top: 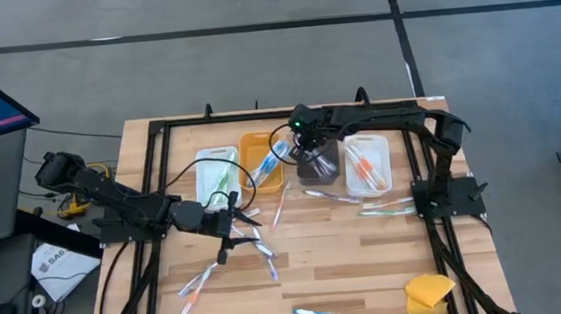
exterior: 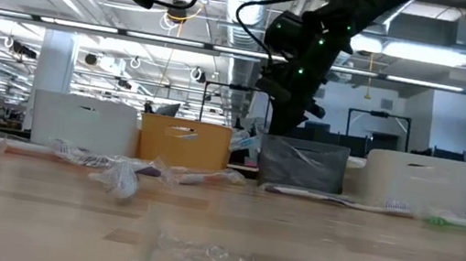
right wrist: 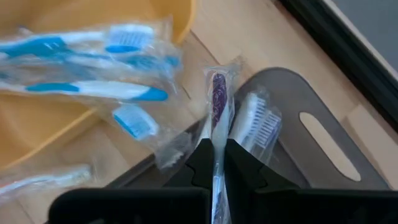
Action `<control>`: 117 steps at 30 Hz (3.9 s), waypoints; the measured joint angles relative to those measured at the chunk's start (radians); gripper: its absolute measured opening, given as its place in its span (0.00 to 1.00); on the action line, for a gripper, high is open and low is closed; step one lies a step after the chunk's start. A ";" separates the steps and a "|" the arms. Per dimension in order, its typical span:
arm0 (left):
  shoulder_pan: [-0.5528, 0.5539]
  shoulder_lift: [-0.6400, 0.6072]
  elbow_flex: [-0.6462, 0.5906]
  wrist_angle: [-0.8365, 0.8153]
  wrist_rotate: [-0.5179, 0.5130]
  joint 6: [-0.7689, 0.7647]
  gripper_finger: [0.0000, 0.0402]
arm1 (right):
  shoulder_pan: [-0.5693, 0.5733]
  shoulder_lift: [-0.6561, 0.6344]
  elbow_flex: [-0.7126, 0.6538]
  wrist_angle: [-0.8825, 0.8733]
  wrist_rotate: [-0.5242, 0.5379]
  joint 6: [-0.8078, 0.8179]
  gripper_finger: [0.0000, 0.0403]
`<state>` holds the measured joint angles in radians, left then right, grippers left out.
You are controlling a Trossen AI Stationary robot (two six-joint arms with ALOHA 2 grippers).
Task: Pick & Place Toothbrushes
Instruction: Put the purple toothbrush into the black transparent bin, then put the orange toothbrush into the right white bin
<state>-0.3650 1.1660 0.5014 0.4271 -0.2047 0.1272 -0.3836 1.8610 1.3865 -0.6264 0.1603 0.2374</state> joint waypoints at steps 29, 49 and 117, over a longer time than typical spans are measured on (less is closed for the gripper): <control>0.000 0.000 0.000 0.000 0.000 -0.012 0.39 | 0.009 -0.002 0.000 -0.017 -0.004 0.026 0.25; -0.001 -0.022 -0.001 0.009 0.000 -0.016 0.39 | 0.257 -0.162 0.240 -0.335 -0.002 -0.028 0.25; -0.462 0.090 0.316 -0.843 0.145 -1.168 0.39 | 1.021 -0.220 -0.027 -0.747 0.866 0.684 0.25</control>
<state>-0.8267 1.2562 0.8173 -0.4163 -0.0601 -1.0410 0.6377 1.6405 1.3590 -1.3733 1.0267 0.9213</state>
